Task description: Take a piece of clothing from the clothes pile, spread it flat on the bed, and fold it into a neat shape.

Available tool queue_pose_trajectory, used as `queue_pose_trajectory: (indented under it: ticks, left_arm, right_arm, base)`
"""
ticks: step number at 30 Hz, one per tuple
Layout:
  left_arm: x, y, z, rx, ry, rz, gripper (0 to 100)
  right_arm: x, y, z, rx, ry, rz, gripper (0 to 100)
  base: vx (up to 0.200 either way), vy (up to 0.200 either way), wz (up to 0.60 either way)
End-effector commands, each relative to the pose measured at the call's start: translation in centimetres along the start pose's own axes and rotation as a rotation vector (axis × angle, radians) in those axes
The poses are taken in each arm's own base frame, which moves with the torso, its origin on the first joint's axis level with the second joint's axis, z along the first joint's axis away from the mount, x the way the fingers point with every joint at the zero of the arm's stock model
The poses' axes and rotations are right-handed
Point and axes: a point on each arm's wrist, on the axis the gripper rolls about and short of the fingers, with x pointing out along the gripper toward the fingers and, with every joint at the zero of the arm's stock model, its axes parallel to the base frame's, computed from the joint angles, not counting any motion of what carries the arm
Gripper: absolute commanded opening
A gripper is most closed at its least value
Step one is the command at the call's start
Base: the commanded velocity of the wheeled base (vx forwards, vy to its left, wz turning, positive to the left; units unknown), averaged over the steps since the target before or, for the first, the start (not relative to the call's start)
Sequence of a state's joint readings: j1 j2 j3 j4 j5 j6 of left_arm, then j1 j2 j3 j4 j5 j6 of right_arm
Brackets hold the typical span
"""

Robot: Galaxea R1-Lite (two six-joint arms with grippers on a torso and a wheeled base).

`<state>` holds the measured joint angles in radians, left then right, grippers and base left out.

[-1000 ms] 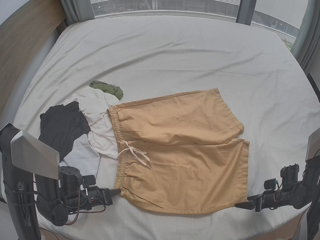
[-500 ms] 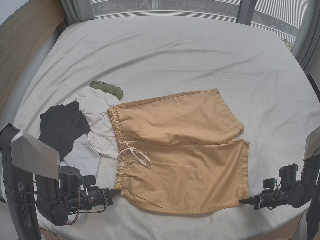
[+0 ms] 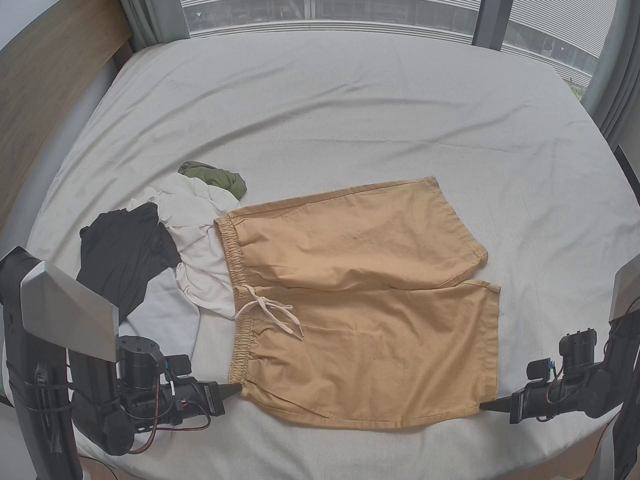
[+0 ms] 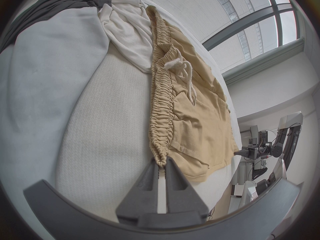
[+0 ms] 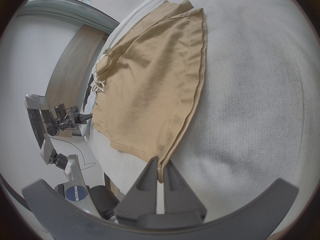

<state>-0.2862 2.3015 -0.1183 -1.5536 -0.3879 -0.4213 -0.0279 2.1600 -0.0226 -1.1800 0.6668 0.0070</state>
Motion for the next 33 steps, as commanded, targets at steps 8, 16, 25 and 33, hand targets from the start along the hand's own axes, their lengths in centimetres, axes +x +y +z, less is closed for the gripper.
queue_pose_trajectory:
  ticks: [8, 16, 25, 33]
  left_arm:
    - [-1.5, -0.1, -1.1, -0.024, 0.050, 0.017, 0]
    - [-2.2, -0.7, -2.0, -0.025, 0.109, -0.012, 0]
    - [-2.6, -0.9, -2.3, -0.034, 0.156, -0.002, 0]
    - [-3.7, -1.1, -2.5, 0.005, 0.223, -0.004, 0]
  right_arm:
    - [-0.8, 0.8, -0.8, 0.007, 0.052, 0.004, 0]
    - [-1.5, 1.4, -1.3, -0.012, 0.096, 0.007, 0]
    - [-2.4, 2.1, -1.8, -0.048, 0.140, 0.011, 0]
    - [-2.6, 2.1, -2.2, -0.042, 0.174, 0.011, 0]
  base:
    - [0.000, 0.000, 0.00]
    - [0.000, 0.000, 0.00]
    - [0.000, 0.000, 0.00]
    - [0.000, 0.000, 0.00]
